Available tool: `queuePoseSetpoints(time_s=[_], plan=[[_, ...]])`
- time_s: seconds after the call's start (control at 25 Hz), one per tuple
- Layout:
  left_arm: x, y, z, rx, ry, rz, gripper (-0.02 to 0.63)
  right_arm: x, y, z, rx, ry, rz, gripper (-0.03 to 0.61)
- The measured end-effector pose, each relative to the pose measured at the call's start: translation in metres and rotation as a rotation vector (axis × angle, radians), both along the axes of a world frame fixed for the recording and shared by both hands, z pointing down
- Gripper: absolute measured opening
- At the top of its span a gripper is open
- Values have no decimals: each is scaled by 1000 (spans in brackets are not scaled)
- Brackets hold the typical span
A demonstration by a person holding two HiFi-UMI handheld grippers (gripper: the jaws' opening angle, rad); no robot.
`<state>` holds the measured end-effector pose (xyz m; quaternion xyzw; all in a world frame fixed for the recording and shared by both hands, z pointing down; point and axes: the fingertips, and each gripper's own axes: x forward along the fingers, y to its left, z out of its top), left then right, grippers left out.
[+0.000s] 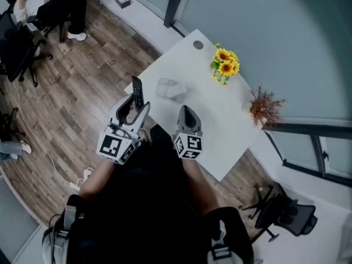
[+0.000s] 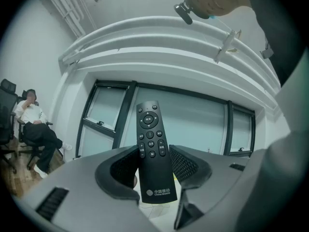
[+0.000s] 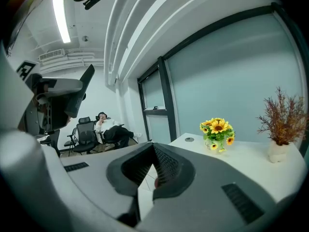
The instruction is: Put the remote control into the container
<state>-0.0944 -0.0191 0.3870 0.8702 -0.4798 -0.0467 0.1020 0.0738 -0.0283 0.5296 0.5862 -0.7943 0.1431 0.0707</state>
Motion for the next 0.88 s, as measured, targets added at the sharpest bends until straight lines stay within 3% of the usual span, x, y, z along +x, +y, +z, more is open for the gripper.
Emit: queuePoseSetpoints(time_s=[0.4, 0.88], plan=[[15, 25, -12, 36, 18, -14, 206, 11, 16, -25, 54, -2, -25, 5], [61, 63, -14, 28, -16, -81, 206, 46, 57, -44, 76, -34, -101, 5]])
